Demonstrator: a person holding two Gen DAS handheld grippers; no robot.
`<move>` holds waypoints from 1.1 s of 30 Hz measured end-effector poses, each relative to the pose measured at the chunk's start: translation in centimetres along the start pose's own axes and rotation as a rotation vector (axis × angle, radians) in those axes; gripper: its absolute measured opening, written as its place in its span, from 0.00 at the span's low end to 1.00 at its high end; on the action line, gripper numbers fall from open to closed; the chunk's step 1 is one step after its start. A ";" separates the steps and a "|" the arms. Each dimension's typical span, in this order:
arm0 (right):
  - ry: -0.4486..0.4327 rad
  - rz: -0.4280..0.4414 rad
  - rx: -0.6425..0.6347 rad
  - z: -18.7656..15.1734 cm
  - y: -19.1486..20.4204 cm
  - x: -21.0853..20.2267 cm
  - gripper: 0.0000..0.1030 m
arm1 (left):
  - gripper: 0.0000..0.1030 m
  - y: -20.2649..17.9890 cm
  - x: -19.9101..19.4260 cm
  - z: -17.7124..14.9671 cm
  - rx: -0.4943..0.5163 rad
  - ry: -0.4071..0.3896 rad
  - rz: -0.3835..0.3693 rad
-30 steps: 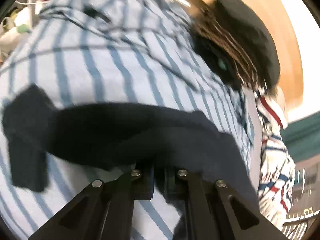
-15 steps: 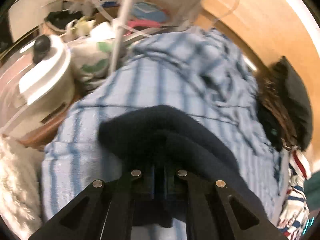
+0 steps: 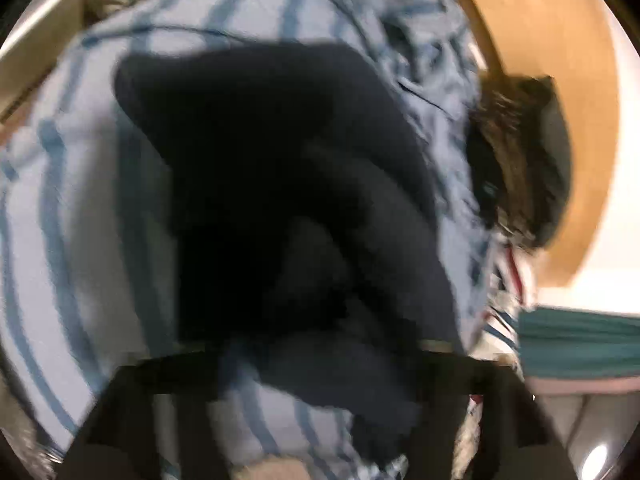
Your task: Fold clothes
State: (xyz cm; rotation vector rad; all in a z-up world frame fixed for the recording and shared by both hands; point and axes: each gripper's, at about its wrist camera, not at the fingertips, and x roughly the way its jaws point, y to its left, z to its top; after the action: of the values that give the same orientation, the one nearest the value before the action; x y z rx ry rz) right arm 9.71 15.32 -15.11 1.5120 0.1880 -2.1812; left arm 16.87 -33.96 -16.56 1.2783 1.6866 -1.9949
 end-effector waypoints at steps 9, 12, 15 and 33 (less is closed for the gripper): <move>0.079 -0.097 -0.279 -1.9 3.5 2.2 1.00 | 0.78 -2.9 5.5 -3.8 0.171 0.211 0.056; 0.096 -0.108 -0.333 -2.7 3.9 2.5 1.00 | 0.76 -2.5 5.9 -4.0 0.135 0.177 0.063; 0.104 -0.080 -0.319 -2.5 3.4 1.6 1.00 | 0.50 -1.3 4.9 -3.0 0.069 0.114 0.078; -0.116 -0.388 -0.318 -0.5 2.1 -1.5 0.89 | 0.19 0.1 -0.4 -1.4 0.062 -0.022 -0.002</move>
State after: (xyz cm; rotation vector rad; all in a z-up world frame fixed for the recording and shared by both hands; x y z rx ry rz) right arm 11.53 14.18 -13.62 1.2434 0.8068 -2.3788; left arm 17.89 -32.88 -16.27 1.2698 1.6288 -2.0698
